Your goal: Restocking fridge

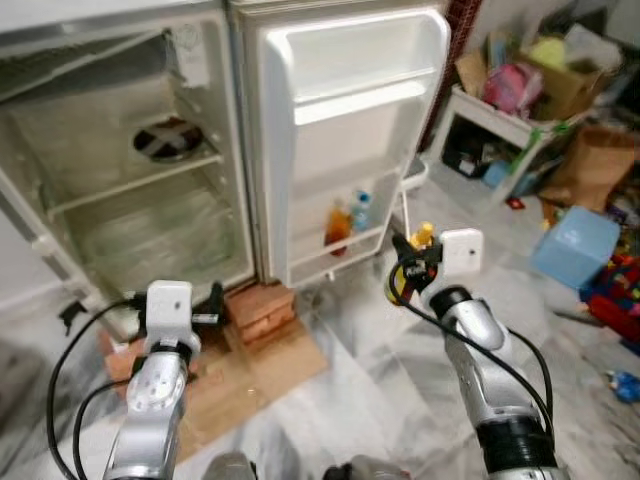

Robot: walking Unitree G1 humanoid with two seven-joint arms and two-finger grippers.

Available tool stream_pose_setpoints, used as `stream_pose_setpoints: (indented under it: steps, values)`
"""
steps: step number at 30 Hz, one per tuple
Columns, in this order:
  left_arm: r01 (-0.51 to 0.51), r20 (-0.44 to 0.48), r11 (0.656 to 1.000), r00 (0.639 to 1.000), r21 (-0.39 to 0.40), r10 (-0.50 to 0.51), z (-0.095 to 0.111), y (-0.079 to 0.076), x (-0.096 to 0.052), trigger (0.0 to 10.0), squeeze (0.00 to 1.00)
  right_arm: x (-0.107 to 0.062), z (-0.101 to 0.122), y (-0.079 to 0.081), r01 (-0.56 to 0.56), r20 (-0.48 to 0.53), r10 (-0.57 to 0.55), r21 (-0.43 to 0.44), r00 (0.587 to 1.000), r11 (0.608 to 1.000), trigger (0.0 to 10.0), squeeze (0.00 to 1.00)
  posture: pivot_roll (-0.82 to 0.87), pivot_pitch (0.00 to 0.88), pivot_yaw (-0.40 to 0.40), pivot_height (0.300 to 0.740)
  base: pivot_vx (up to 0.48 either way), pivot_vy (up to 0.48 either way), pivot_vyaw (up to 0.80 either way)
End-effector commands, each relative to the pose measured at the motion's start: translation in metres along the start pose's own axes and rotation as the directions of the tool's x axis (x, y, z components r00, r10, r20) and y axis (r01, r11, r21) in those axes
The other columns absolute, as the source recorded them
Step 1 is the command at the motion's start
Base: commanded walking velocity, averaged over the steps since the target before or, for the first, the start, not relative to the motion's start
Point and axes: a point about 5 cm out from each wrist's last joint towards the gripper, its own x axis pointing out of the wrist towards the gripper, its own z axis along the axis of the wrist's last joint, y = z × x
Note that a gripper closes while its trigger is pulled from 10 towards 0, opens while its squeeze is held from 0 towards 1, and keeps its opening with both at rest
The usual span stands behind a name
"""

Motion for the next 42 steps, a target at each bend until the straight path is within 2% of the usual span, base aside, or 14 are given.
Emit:
stream_pose_setpoints:
  steps: [1, 5, 9, 26, 34, 42]
  values:
    - [-0.051, 0.011, 0.999, 0.999, 0.014, 0.051, 0.003, 0.009, -0.002, 10.0, 0.0, 0.002, 0.011, 0.003, -0.015, 0.054, 0.015, 0.003, 0.998, 1.0, 10.0, 0.0, 0.05, 0.025, -0.037, 0.74, 0.0, 0.0, 0.0]
    - [-0.096, 0.013, 0.995, 0.995, 0.023, 0.096, 0.002, 0.018, -0.005, 10.0, 0.0, 0.002, 0.011, 0.004, -0.02, 0.057, 0.02, 0.01, 0.998, 1.0, 10.0, 0.0, 0.05, 0.028, -0.04, 0.74, 0.0, 0.0, 0.0]
    - [-0.081, 0.029, 0.997, 0.996, 0.009, 0.081, 0.003, 0.019, -0.006, 10.0, 0.0, 0.003, 0.013, 0.005, -0.028, 0.064, 0.028, 0.008, 0.998, 1.0, 10.0, 0.0, 0.05, 0.029, -0.041, 0.74, 0.0, 0.0, 0.0]
    - [-0.059, 0.047, 0.998, 0.997, -0.006, 0.059, 0.007, 0.003, -0.003, 10.0, 0.0, 0.012, 0.023, 0.008, -0.049, 0.101, 0.05, -0.01, 0.994, 0.999, 10.0, 0.0, 0.04, 0.026, -0.046, 0.74, 0.426, 0.0, 0.0]
    - [-0.066, 0.041, 0.998, 0.997, -0.005, 0.066, 0.007, 0.002, -0.001, 10.0, 0.0, 0.013, 0.023, 0.008, -0.052, 0.102, 0.053, -0.012, 0.993, 0.999, 10.0, 0.0, 0.04, 0.023, -0.045, 0.74, 0.395, -0.268, 0.0]
    - [-0.076, 0.036, 0.997, 0.996, -0.01, 0.076, 0.007, 0.0, 0.001, 10.0, 0.0, 0.01, 0.019, 0.02, -0.093, 0.098, 0.094, -0.021, 0.991, 0.995, 10.0, 0.0, 0.04, 0.02, -0.046, 0.74, 0.367, -0.304, 0.0]
